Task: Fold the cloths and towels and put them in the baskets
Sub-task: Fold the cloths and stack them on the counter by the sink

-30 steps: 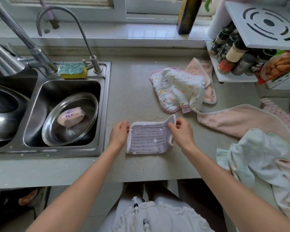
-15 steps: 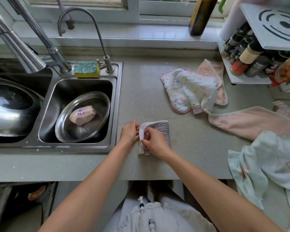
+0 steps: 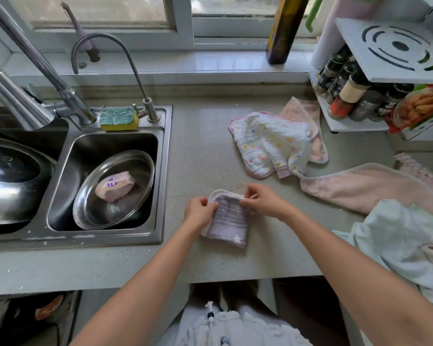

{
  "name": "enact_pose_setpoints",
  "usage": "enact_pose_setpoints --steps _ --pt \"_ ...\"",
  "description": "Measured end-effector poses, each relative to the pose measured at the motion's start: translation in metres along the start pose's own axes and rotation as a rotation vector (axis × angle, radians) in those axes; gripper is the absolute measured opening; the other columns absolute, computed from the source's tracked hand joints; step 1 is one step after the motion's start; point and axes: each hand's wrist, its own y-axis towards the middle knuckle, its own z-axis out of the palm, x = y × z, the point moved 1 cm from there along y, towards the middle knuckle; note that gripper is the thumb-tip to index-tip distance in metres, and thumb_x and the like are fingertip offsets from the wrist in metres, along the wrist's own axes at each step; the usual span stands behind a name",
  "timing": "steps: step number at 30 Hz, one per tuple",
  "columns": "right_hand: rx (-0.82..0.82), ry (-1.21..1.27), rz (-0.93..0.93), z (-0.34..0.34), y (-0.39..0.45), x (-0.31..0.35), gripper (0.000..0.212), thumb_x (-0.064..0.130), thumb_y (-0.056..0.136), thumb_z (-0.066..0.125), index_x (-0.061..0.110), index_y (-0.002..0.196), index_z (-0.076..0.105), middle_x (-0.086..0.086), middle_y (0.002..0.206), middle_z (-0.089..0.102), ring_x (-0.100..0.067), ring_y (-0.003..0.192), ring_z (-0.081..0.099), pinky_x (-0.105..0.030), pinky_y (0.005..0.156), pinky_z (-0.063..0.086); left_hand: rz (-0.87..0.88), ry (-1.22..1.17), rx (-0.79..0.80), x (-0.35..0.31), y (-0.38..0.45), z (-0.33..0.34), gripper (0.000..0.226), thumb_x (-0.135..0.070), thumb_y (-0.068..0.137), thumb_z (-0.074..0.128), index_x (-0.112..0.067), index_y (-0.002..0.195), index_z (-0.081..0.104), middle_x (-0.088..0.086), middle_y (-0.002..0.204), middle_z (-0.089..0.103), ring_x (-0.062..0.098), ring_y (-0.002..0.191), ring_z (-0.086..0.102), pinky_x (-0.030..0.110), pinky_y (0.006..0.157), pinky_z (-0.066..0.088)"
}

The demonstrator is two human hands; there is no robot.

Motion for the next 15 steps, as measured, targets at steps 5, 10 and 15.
enact_pose_setpoints --steps 5,10,15 --pt "-0.044 0.426 -0.036 -0.033 -0.014 0.021 0.023 0.003 0.084 0.068 0.008 0.074 0.048 -0.009 0.067 0.056 -0.016 0.061 0.059 -0.031 0.06 0.057 0.328 0.203 -0.192 -0.032 0.0 -0.007 0.016 -0.028 0.101 0.038 -0.015 0.094 0.046 0.005 0.089 0.058 0.023 0.081 0.054 0.033 0.066 0.038" --pt "-0.236 0.618 0.029 -0.076 -0.016 0.047 0.038 0.006 0.081 0.072 0.003 0.11 0.046 -0.02 0.085 0.061 -0.023 0.064 0.063 -0.031 0.056 0.058 0.372 0.278 -0.198 -0.071 0.01 -0.003 0.022 -0.027 0.1 0.04 -0.008 0.099 0.053 0.013 0.098 0.063 0.028 0.088 0.057 0.033 0.067 0.037" --pt "-0.023 0.649 -0.172 -0.076 -0.04 0.057 0.065 0.03 0.082 0.071 0.028 0.137 0.036 -0.003 0.127 0.055 -0.019 0.105 0.065 -0.035 0.085 0.056 0.034 -0.122 -0.114 -0.095 0.018 -0.005 0.02 -0.019 0.096 0.047 -0.005 0.098 0.061 0.016 0.095 0.06 0.023 0.063 0.05 0.016 0.034 0.033"
